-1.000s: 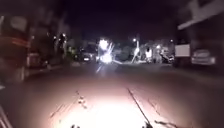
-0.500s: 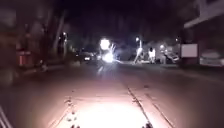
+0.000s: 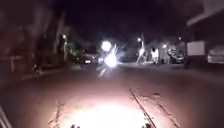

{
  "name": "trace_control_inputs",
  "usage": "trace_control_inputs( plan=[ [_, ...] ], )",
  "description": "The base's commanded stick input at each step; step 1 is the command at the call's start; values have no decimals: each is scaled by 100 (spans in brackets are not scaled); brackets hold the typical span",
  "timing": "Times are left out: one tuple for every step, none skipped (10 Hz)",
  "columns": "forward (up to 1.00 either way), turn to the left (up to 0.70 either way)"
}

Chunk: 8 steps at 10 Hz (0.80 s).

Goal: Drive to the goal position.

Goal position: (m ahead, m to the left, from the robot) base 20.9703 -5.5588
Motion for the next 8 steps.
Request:
trace_control_inputs(
  plan=[
    [85, 0],
    [85, 0],
    [85, 0],
    [85, 0],
    [85, 0],
    [85, 0],
    [85, 0],
    [85, 0]
  ],
)
